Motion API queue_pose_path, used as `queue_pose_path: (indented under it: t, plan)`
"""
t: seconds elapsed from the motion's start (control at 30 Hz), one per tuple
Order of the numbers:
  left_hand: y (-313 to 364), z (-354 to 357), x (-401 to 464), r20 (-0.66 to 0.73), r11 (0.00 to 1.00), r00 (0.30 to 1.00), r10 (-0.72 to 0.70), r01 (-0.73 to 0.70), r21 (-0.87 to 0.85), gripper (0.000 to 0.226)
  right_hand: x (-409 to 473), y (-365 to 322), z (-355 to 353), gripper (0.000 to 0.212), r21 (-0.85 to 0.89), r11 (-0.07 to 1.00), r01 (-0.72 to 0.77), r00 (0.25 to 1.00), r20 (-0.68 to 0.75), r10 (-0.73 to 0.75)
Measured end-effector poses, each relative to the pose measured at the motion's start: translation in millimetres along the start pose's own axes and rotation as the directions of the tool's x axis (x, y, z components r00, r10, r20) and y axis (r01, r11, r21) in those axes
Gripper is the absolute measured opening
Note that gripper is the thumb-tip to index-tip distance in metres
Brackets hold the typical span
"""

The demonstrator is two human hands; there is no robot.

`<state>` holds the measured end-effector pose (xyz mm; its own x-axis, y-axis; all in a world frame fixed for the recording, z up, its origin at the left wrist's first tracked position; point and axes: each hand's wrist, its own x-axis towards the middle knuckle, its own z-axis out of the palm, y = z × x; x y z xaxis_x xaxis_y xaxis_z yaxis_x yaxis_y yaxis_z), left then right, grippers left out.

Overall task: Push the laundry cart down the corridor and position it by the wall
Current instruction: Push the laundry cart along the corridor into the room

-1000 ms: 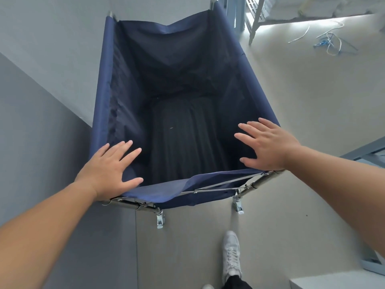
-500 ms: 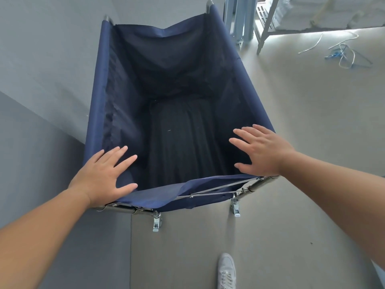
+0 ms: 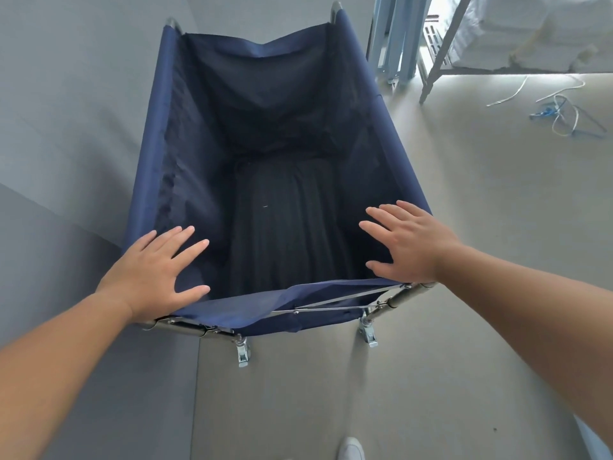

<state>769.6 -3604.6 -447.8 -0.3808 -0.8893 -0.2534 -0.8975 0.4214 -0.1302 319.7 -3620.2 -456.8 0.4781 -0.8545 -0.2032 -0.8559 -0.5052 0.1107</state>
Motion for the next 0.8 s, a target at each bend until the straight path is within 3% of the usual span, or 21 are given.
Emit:
queue_pose_path:
  t: [0.8]
  plan:
    - [-129, -23, 160, -0.057, 0.998, 0.998, 0.033, -0.036, -0.053, 0.085, 181, 52, -32, 0.078, -0.030, 0.998, -0.053, 0.999, 0.012, 0.053]
